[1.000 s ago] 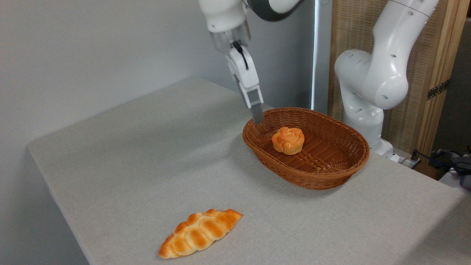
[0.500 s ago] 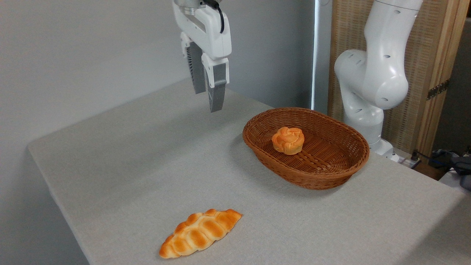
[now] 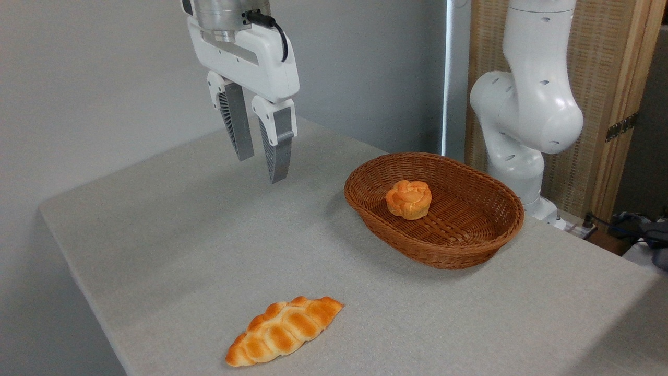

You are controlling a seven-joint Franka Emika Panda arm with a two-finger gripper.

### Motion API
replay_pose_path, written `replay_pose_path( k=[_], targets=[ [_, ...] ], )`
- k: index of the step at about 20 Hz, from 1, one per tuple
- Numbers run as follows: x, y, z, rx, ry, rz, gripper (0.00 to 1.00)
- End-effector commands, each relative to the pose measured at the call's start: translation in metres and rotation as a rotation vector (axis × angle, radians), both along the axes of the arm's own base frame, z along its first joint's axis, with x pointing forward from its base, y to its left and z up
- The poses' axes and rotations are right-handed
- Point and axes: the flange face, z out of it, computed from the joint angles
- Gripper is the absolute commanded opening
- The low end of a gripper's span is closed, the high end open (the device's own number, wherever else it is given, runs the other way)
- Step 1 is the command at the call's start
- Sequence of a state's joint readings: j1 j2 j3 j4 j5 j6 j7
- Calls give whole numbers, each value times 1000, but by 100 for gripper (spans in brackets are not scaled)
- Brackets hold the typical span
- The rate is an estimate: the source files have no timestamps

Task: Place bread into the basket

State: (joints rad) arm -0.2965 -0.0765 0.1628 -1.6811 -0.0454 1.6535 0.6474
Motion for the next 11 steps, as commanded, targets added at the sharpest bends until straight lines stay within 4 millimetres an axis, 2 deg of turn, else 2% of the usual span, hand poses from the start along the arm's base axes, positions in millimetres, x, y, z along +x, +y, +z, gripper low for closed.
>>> replay_pose_path(
  k=[1,6,11],
  targets=[
    [-1,-9,6,-5,4,24,100],
    [0,8,8,-3,5,88,100],
    [-1,8,9,-3,3,87,100]
  ],
)
